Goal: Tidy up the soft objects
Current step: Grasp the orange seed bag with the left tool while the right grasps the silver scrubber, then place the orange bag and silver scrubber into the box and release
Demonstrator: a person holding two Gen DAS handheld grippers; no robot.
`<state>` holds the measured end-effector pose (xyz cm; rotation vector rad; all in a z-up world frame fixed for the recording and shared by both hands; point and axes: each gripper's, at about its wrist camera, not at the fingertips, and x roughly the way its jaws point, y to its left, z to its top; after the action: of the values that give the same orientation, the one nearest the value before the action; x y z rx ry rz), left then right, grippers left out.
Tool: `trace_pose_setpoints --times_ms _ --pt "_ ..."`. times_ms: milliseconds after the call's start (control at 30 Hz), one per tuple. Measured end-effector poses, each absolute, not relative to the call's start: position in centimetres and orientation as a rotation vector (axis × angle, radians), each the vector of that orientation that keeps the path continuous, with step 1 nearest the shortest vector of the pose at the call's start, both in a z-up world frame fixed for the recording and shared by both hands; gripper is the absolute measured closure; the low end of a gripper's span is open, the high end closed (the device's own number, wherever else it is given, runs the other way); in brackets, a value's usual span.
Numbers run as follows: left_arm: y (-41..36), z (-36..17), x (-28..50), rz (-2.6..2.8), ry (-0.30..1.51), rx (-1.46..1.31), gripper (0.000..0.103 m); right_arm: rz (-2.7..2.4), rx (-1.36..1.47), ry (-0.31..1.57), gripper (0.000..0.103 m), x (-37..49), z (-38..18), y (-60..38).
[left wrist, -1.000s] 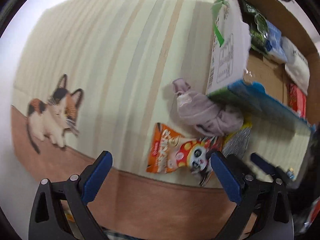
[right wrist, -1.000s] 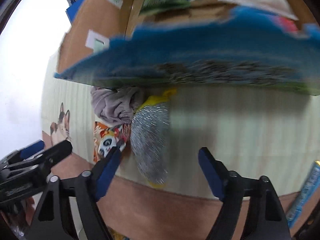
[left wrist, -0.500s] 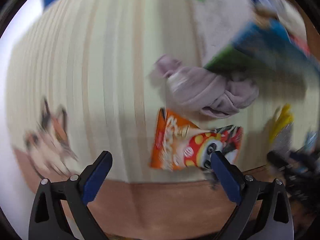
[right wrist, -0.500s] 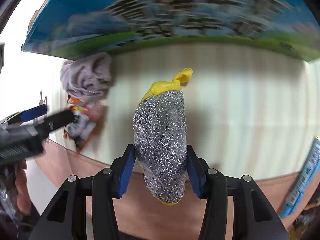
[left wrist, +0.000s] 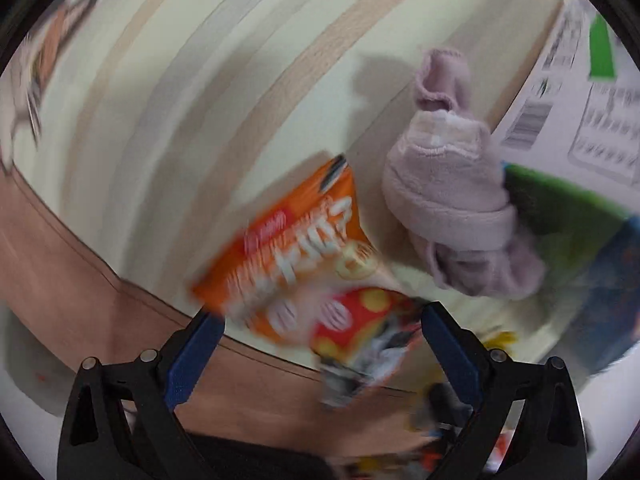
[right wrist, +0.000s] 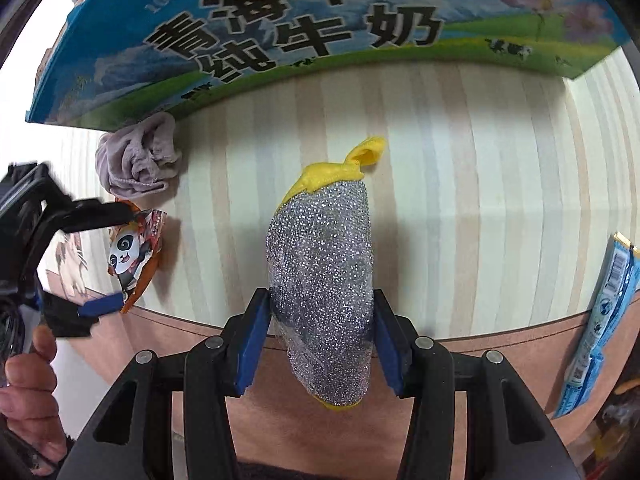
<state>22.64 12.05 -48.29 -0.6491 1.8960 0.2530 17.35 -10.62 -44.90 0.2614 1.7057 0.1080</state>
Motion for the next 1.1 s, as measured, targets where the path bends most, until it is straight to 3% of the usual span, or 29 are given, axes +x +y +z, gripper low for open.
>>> trace_pose_setpoints --times_ms 200,467,733,800,867,1100 --pt "13.4 -48.1 21.5 0.248 1.949 -0.386 0.005 0.112 0.169 1.724 0.051 17.1 -44.7 -8.6" --pt "14.6 -42.4 20.9 0.213 1.828 -0.406 0.005 0.131 0.221 1.722 0.05 18.1 -44.4 -8.5" --pt "15.1 -48.0 25.0 0.262 1.944 -0.39 0.005 0.113 0.191 1.752 0.05 18.0 -44.8 -10.2" --pt "14.0 -47.9 25.5 0.264 1.93 -0.27 0.018 0.108 0.18 1.76 0.05 17.9 -45.1 -10.0" --pt "13.0 -47.9 25.6 0.242 1.921 -0.19 0.044 0.098 0.178 1.763 0.05 17.8 -45.4 -9.9" --pt "10.9 -47.2 24.6 0.191 1.861 -0.09 0.06 0.102 0.186 1.757 0.05 18.2 -45.3 -9.7"
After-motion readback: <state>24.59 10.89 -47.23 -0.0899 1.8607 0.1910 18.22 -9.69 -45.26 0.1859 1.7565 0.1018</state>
